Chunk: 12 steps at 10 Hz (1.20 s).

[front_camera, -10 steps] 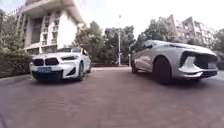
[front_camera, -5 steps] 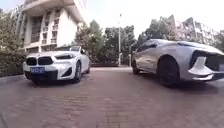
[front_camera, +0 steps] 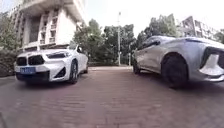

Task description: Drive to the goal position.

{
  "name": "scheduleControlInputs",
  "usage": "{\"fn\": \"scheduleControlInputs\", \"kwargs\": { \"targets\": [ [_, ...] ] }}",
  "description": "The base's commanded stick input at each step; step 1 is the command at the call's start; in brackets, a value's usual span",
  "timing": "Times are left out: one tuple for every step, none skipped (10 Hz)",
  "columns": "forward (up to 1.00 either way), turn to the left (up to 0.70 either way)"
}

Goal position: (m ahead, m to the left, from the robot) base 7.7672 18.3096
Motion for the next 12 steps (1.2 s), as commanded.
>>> {"fn": "scheduleControlInputs", "kwargs": {
  "targets": [
    [0.70,0.00],
    [0.70,0.00],
    [0.70,0.00],
    [0.70,0.00],
    [0.70,0.00],
    [0.70,0.00],
    [0.70,0.00],
    [0.70,0.00],
    [0.70,0.00],
    [0.70,0.00],
    [0.70,0.00],
    [0.70,0.00]
  ]
}}
